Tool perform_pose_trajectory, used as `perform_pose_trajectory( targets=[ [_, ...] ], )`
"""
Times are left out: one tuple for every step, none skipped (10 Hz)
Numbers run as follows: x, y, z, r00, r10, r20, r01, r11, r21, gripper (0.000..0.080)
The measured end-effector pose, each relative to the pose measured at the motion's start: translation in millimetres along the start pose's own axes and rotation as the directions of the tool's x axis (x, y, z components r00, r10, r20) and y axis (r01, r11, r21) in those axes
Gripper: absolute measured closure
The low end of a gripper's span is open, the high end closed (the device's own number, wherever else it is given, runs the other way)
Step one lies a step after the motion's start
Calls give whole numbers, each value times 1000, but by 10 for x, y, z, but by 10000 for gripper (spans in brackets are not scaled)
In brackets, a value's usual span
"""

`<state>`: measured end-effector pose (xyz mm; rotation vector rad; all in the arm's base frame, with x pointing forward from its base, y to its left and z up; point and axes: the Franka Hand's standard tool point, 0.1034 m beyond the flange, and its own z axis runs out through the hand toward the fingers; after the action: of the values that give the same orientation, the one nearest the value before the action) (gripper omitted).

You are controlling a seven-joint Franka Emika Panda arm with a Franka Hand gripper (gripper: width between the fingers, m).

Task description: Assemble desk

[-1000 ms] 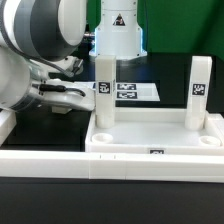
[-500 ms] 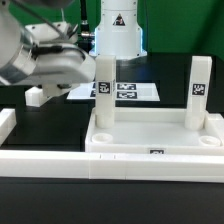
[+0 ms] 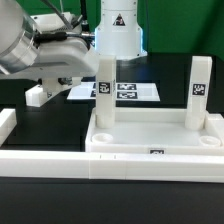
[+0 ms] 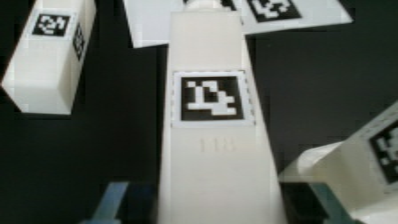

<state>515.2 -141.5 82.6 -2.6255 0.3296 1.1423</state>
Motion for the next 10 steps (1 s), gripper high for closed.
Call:
perform_pose_trajectory(
  targets=[
    [73, -47, -186, 996, -12, -93, 10, 1000, -17, 509],
    [10, -115, -298, 990, -22, -140, 19, 1000, -22, 509],
    [18, -165, -422, 977, -32, -209, 26, 999, -33, 509],
    [33, -217, -512, 958, -43, -285, 31, 998, -47, 509],
    [69, -207, -501, 933, -61, -354, 42, 997, -62, 509],
    [97, -197, -522, 901, -59, -429, 34, 997, -66, 509],
    [106, -185, -552, 866, -60, -497, 27, 997, -74, 509],
    [109, -165, -546, 842, -59, -536, 20, 997, -80, 509],
    [157, -155, -612, 798, -63, -599, 10, 996, -92, 509],
    [137, -223, -734, 753, -77, -653, 11, 994, -105, 509]
  ],
)
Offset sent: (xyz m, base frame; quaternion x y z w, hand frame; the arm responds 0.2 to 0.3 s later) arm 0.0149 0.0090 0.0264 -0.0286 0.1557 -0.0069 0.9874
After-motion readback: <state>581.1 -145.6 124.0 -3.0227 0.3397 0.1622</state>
